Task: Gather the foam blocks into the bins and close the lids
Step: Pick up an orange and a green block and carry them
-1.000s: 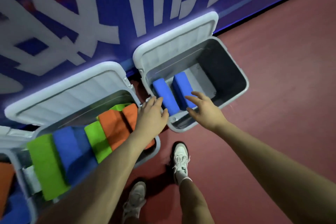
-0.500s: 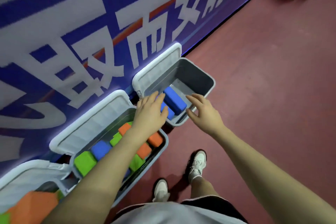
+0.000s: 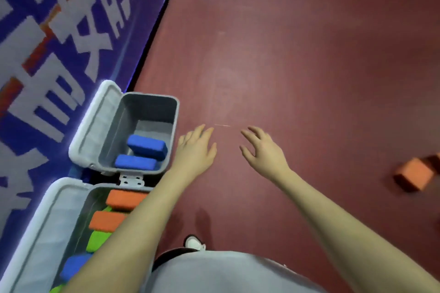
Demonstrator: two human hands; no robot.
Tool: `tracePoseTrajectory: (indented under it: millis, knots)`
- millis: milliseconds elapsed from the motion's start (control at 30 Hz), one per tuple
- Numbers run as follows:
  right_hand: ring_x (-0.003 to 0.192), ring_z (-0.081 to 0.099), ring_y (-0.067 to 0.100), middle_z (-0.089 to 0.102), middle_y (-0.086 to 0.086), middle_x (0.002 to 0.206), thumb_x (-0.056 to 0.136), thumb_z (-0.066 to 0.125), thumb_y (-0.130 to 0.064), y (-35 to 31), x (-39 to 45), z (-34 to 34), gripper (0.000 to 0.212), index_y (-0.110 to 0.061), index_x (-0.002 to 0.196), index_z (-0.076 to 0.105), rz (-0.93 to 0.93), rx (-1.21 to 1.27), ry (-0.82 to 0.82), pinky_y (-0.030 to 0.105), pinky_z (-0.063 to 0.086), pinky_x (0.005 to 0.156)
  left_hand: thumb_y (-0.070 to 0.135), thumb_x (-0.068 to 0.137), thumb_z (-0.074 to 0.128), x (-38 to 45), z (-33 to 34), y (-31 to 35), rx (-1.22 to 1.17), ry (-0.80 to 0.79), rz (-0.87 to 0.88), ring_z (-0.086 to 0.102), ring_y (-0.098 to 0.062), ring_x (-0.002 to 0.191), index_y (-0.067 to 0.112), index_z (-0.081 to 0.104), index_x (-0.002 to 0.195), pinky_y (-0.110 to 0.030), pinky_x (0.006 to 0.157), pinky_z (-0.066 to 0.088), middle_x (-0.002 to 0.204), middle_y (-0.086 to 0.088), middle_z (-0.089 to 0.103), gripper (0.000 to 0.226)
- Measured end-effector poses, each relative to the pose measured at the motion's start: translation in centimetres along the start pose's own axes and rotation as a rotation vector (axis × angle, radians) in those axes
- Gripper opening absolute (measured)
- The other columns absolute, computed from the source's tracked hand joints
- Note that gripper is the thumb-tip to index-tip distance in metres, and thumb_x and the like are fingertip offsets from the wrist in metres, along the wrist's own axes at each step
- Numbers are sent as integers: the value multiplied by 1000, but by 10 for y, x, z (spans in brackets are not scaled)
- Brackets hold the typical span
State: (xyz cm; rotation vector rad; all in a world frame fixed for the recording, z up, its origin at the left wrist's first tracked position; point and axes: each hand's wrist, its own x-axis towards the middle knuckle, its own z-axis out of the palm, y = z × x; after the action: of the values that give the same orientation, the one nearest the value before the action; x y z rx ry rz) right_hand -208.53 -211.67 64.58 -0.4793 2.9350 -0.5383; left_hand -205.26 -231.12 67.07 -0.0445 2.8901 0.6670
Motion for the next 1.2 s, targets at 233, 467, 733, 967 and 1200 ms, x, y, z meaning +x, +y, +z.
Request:
tracePoseTrajectory:
  millis: [233, 467, 733, 967, 1200]
  knots:
    - [127, 44, 26, 39, 3, 148, 97, 51, -32, 156, -156, -58, 47, -18, 141, 46, 395, 36, 163, 37, 45, 92, 36, 98, 40, -1, 81, 190, 187, -153, 415, 37, -27, 135, 16, 38, 145, -35, 107, 25, 152, -6, 34, 51]
    - [126, 45, 26, 39, 1, 148, 96, 52, -30, 287, -335, -129, 49, -19, 143, 43, 719, 6, 355, 38, 44, 93, 34, 97, 46, -53, 175, 403, 207, -214, 760, 44, -31, 128, 16, 42, 142, -36, 103, 30, 148, -7, 39, 49]
    - [127, 43, 26, 37, 0, 149, 97, 50, -31, 381, -491, -171, 51, -20, 146, 39, 1106, 10, 512, 37, 42, 96, 34, 97, 45, -116, 260, 591, 198, -320, 1125, 43, -29, 129, 18, 40, 143, -35, 102, 30, 150, -5, 37, 49]
    - [129, 40, 24, 34, -2, 150, 98, 49, -33, 463, -540, -204, 51, -21, 146, 38, 1313, 4, 554, 36, 39, 99, 34, 96, 47, -118, 324, 717, 221, -396, 1344, 43, -30, 129, 17, 41, 143, -37, 101, 31, 149, -6, 39, 50]
    - [129, 40, 23, 33, -4, 150, 98, 48, -33, 570, -547, -244, 50, -23, 146, 37, 1451, 33, 559, 36, 38, 99, 33, 96, 47, -81, 383, 841, 220, -453, 1464, 45, -31, 127, 16, 43, 142, -37, 100, 33, 148, -7, 40, 49]
